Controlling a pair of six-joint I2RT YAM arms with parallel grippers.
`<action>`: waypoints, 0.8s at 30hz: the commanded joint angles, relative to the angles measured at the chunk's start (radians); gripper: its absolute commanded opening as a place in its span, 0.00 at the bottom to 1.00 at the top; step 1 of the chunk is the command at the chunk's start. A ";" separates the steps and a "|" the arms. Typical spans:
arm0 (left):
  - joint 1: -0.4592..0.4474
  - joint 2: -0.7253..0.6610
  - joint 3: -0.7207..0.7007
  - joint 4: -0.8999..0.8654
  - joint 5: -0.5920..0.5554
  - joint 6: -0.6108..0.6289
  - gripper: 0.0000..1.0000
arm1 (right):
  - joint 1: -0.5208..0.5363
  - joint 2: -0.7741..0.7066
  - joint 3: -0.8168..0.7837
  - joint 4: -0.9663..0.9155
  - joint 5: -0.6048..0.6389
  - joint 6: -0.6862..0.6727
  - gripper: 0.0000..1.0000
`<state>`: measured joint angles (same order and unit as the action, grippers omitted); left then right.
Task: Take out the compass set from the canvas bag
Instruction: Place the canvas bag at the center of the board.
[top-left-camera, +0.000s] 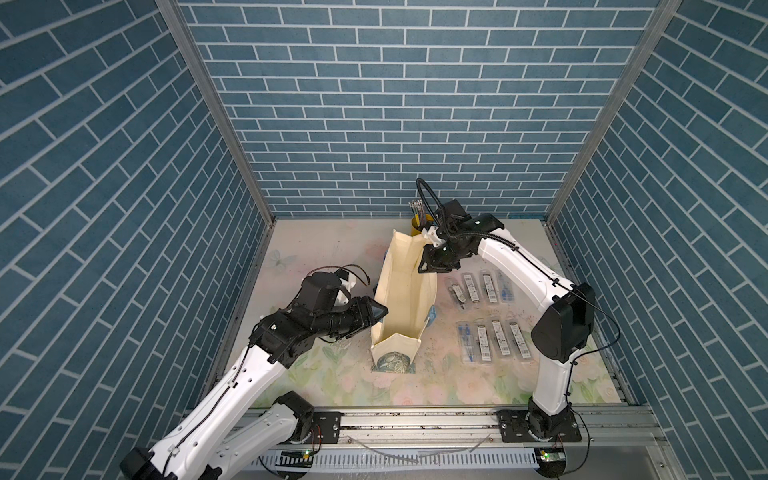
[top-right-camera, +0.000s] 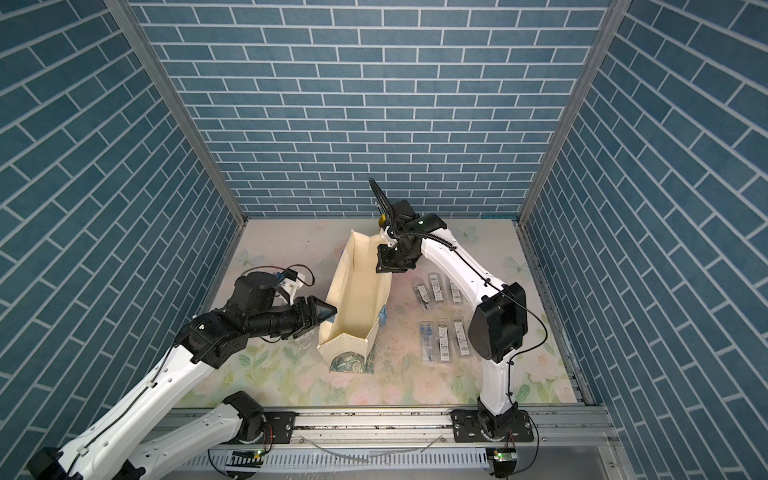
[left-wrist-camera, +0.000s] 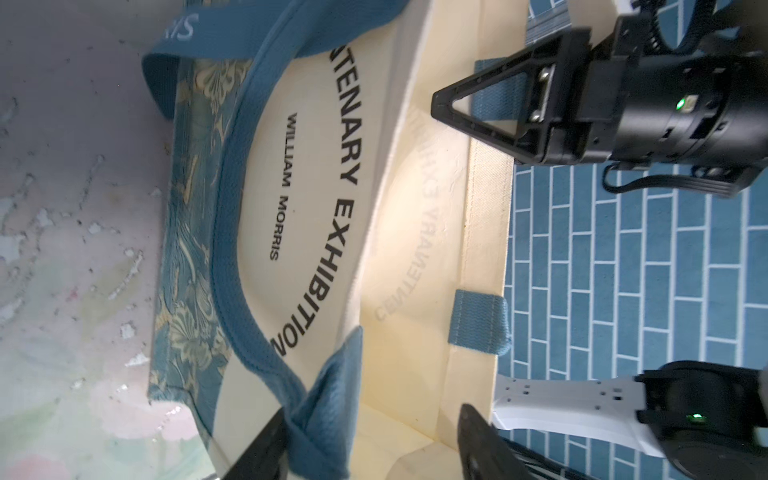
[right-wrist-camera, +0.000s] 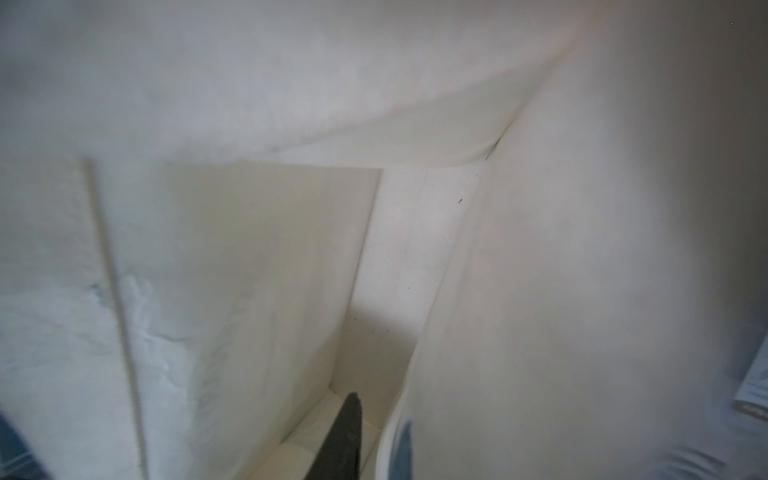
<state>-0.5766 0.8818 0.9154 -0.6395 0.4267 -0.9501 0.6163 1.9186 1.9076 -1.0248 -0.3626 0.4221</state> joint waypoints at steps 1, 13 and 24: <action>-0.004 -0.012 -0.030 0.038 -0.041 0.023 0.74 | -0.016 0.010 0.071 -0.009 0.007 -0.030 0.45; 0.024 -0.052 0.122 -0.097 -0.316 0.374 0.86 | -0.032 -0.075 0.189 -0.015 0.126 -0.113 0.58; 0.029 -0.137 0.097 -0.075 -0.363 0.421 0.86 | -0.062 -0.220 0.081 0.003 0.153 -0.032 0.61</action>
<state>-0.5552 0.7540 1.0428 -0.7185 0.0944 -0.5575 0.5152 1.7451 2.0491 -1.0153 -0.2173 0.3435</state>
